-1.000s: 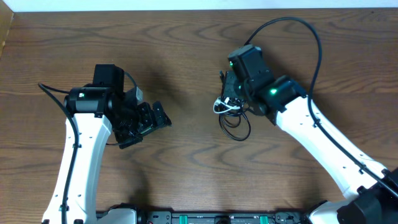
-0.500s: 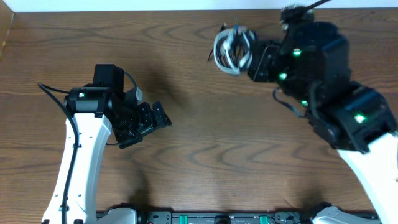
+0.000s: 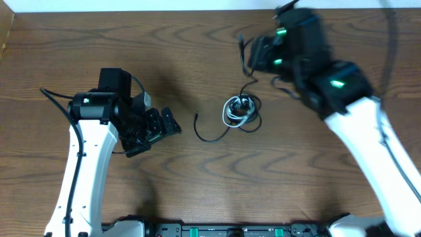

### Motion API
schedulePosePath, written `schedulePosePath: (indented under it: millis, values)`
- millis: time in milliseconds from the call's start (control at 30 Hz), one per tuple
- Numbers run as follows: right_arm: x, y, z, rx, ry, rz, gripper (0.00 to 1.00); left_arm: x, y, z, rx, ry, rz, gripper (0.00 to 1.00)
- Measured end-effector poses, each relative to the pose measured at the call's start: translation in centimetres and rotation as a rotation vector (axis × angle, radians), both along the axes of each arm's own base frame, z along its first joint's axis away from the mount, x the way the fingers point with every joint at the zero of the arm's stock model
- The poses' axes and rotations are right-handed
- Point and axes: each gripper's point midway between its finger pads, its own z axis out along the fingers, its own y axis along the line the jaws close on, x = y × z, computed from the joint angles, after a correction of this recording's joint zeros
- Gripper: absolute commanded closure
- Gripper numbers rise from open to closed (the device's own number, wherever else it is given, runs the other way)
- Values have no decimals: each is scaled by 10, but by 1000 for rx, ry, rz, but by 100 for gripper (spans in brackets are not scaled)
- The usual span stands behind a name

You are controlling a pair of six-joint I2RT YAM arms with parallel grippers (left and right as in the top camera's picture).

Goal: Untangle cables
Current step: 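Lift the black cable with the right gripper and pull it up-right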

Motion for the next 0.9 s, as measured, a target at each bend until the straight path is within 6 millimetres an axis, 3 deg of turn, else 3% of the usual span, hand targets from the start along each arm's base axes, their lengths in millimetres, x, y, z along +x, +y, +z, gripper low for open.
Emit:
schedulePosePath:
  millis: [67,133,200,333,400,433,567,633,767,867,900]
  values:
    - [-13,-6,31,-3,-86,47,98,0,0,0,0,0,0,2]
    - [-24,-7,39,-52,-123,89,98,0,0,0,0,0,0,2]
    - [-29,-14,22,-113,-63,63,98,0,0,0,0,0,0,2]
    - [-20,-32,-36,-184,133,-106,99,0,0,0,0,0,0,2]
    - [-1,-25,-43,-139,122,-130,99,0,0,0,0,0,0,2]
    - [5,-18,-36,-105,94,-109,99,0,0,0,0,0,0,2]
    - [13,-1,24,30,-38,-18,99,0,0,0,0,0,0,2]
    - [10,-4,72,84,-120,0,99,0,0,0,0,1,0,2]
    - [-14,-32,173,151,-331,-7,99,0,0,0,0,0,0,2]
    - [-44,-60,224,161,-446,-48,99,0,0,0,0,0,0,2]
    - [-52,-68,232,158,-467,-63,99,0,0,0,0,0,0,2]
